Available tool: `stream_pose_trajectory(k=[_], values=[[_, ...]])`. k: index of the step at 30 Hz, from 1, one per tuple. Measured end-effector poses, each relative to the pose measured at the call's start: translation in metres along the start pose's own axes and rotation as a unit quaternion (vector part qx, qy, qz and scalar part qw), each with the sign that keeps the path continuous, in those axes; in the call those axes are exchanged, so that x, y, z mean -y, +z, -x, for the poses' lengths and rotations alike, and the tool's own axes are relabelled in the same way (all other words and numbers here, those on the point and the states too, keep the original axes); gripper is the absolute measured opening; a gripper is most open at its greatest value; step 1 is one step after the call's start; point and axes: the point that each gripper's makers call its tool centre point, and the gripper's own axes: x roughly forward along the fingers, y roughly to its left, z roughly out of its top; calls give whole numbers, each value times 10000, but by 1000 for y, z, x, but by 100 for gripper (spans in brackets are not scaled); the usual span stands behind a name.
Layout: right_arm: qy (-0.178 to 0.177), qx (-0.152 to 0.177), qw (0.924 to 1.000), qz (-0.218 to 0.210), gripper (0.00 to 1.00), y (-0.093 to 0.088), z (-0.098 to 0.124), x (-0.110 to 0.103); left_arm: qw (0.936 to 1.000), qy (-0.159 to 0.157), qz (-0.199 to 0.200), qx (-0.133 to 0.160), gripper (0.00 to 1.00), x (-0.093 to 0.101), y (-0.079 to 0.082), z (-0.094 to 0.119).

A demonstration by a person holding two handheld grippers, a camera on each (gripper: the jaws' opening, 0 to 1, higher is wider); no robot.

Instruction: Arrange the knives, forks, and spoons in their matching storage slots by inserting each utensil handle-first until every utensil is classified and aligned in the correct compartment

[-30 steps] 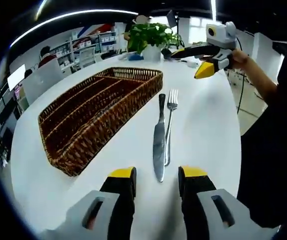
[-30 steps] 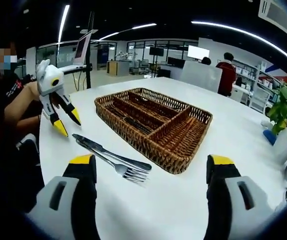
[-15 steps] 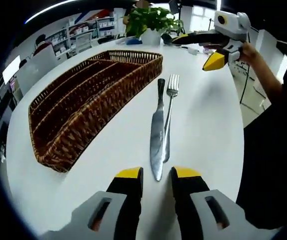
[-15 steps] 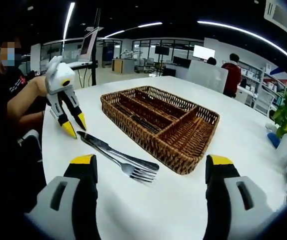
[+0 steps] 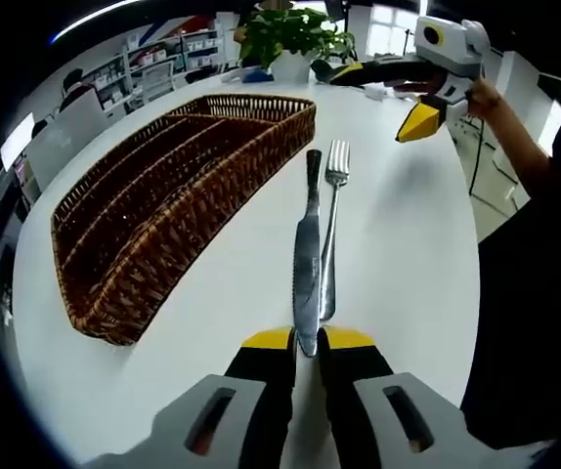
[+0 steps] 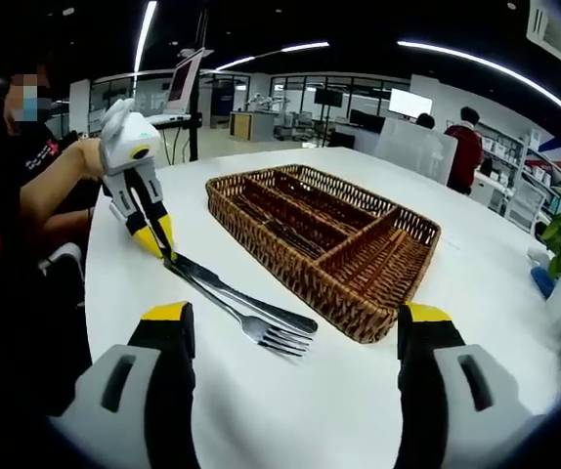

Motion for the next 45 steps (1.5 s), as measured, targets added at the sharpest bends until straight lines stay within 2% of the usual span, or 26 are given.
stream_pose_trajectory(k=[5, 9, 11, 12, 14, 16, 19, 22, 26, 27, 31, 33, 35, 36, 45], values=[[479, -4, 9985, 253, 73, 3, -7, -16, 10000, 52, -23, -66, 9, -4, -1, 2], [766, -54, 9964, 364, 69, 3, -15, -23, 9999, 63, -38, -81, 9, -4, -1, 2], [894, -92, 9947, 505, 64, 2, -19, -27, 9999, 79, -36, -73, 9, -5, 0, 2], [1125, -102, 9914, 666, 62, 0, -23, -33, 9999, 85, -39, -72, 9, -5, 0, 3], [1251, -202, 9900, 618, 60, -4, -29, -36, 9999, 102, -61, -79, 8, -6, 1, 3], [1473, -247, 9848, 891, 55, -7, -33, -43, 9999, 106, -69, -74, 8, -6, 1, 4], [1691, -312, 9797, 1032, 52, -10, -41, -49, 9998, 123, -101, -86, 8, -5, 3, 5], [1762, -324, 9777, 1099, 45, -9, -48, -49, 9998, 133, -136, -103, 8, -6, 4, 6], [2000, -306, 9715, 1230, 41, -7, -57, -54, 9996, 154, -182, -123, 8, -6, 6, 8], [2094, -304, 9680, 1349, 39, -8, -59, -56, 9996, 162, -199, -132, 8, -6, 6, 8], [2226, -296, 9633, 1472, 33, -8, -66, -57, 9994, 181, -248, -167, 8, -7, 8, 10], [2335, -265, 9584, 1620, 30, -8, -71, -59, 9993, 178, -270, -197, 8, -8, 8, 10], [2352, -386, 9556, 1732, 28, -12, -76, -58, 9992, 177, -295, -219, 8, -7, 8, 10], [2423, -424, 9508, 1880, 27, -14, -77, -60, 9992, 168, -298, -226, 8, -7, 8, 10], [2686, -361, 9386, 2133, 20, -10, -84, -64, 9989, 157, -350, -277, 8, -8, 9, 12]])
